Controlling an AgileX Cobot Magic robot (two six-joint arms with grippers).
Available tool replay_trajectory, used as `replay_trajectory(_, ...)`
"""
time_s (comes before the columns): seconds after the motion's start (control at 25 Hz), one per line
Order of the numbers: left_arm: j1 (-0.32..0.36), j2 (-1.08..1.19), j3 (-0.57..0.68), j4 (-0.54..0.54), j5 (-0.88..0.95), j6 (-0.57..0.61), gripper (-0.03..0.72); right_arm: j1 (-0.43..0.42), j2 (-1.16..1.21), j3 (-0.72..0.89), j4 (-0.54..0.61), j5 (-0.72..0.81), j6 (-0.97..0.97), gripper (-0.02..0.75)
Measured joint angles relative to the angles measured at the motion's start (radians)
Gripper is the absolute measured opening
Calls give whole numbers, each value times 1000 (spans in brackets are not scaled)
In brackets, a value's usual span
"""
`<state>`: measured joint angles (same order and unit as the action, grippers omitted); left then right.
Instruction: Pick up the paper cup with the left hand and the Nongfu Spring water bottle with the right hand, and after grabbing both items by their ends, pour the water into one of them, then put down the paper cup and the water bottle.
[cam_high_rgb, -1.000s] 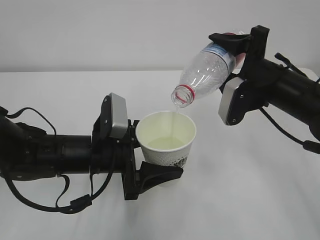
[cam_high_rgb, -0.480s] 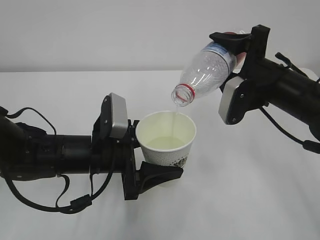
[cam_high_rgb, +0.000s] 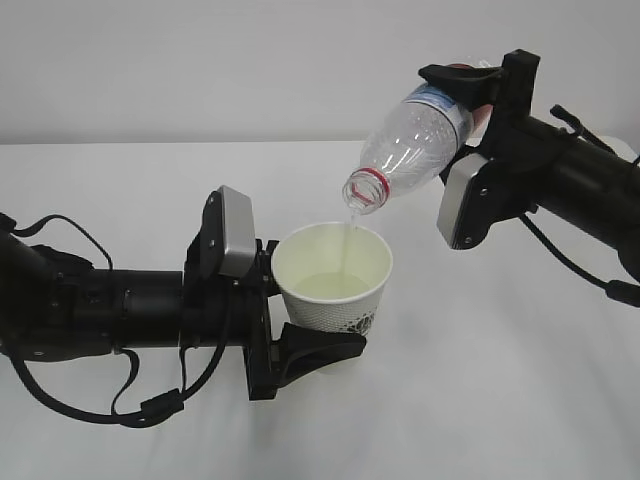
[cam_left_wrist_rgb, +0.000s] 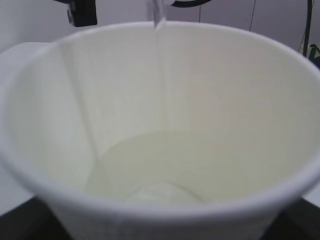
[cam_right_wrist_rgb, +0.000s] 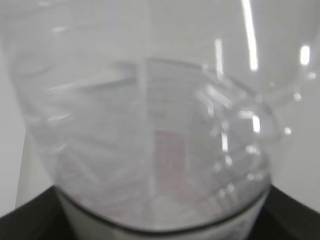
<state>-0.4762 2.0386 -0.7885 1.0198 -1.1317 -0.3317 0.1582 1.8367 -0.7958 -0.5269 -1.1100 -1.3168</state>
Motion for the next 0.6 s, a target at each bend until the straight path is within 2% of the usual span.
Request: replay_trajectory(0.6, -10, 0, 0, 0, 2, 0, 599, 0, 0, 0, 8, -2, -4, 541)
